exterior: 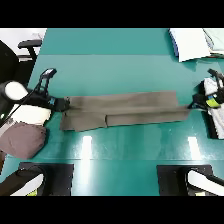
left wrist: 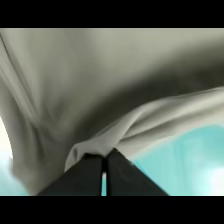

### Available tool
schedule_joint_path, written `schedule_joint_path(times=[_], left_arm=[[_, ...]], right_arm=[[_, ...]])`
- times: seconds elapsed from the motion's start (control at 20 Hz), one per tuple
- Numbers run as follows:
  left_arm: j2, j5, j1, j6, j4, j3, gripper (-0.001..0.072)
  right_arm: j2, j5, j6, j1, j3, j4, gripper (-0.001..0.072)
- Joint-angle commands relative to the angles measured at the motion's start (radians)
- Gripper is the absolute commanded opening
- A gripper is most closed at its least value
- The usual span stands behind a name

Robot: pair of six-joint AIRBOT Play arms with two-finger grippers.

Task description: Fold the shirts.

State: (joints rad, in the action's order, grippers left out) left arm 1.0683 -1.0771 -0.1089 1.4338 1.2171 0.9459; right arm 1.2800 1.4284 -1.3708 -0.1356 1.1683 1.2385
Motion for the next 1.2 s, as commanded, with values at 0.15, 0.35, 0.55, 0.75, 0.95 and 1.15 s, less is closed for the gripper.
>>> schedule_joint_path(times=[0.15, 0.35, 0.55, 0.75, 0.95, 1.15], left_arm=[[0.234, 0.175, 0.001, -0.019, 0.016, 0.153, 0.0322], [0.231, 0.116, 0.001, 0.006, 0.013, 0.22, 0.0521], [0.231, 0.077, -0.005, -0.001, -0.04, 0.237, 0.0025], [0.239, 0.109, -0.046, 0.0, -0.121, 0.237, 0.0025], [0.246, 0.187, -0.155, 0.013, -0.126, 0.238, 0.0025], [0.322, 0.244, -0.261, 0.06, -0.135, 0.24, 0.0025]], right_arm=[[0.319, -0.037, 0.0, 0.026, 0.251, -0.175, 0.0159], [0.34, 0.002, 0.065, -0.034, 0.302, -0.172, 0.0418], [0.34, 0.054, 0.086, -0.164, 0.2, -0.176, 0.0582], [0.394, 0.019, 0.156, -0.209, 0.08, -0.279, 0.0555], [0.46, -0.023, 0.18, -0.138, 0.086, -0.352, 0.0439], [0.478, -0.005, 0.187, -0.049, 0.161, -0.354, 0.0015]])
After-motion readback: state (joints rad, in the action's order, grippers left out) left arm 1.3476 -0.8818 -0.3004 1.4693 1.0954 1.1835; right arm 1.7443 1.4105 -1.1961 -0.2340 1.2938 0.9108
